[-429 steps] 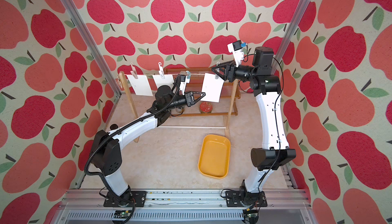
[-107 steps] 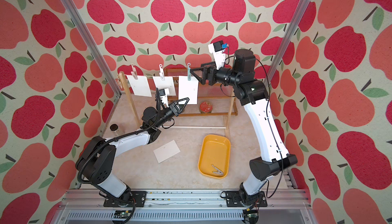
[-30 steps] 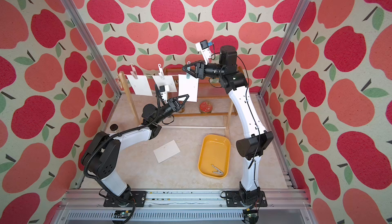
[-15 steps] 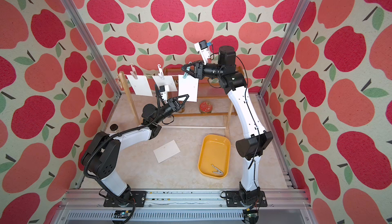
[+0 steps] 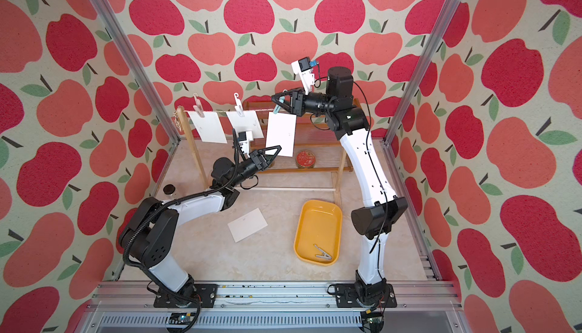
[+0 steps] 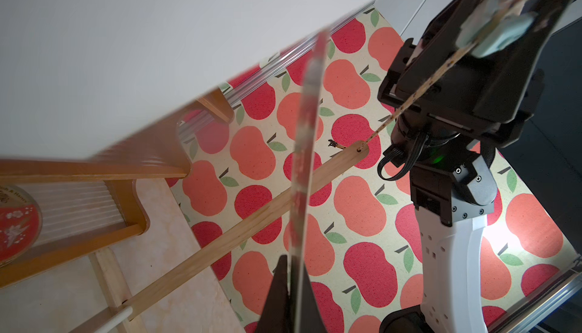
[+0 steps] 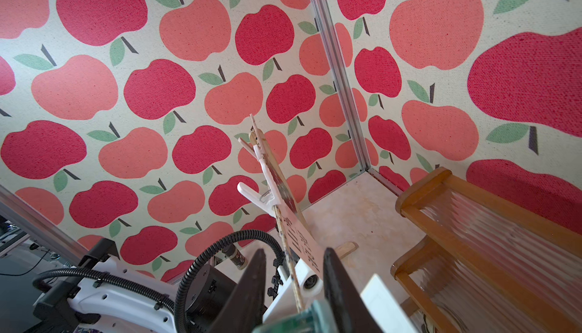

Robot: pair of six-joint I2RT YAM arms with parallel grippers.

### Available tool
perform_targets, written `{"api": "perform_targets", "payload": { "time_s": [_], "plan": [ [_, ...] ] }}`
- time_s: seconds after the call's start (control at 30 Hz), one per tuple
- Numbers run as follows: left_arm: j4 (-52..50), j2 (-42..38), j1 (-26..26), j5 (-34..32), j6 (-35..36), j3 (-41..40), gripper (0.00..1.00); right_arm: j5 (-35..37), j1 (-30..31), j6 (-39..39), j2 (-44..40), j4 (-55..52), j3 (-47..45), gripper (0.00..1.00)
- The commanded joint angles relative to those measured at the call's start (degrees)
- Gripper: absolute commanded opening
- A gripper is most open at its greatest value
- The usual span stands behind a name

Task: Remove the postcards from the strings
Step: Remove the clamp from the clothesline, then place the postcard on the postcard.

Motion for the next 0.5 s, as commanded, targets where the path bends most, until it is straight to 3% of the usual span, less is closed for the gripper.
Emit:
{"api": "perform_targets", "payload": {
  "time_s": [0.0, 0.47],
  "plan": [
    [-0.7, -2.4, -0.2, 0.8, 2.2, -1.2, 0.00, 1.1, -0.7, -1.0, -3.0, 0.5, -0.1, 0.32],
    [-18.3, -10.2, -0.5, 4.5, 13.0, -5.6, 0.00, 2.9, -2.4, -0.2, -7.5, 3.6, -4.5, 0.31]
  ]
}}
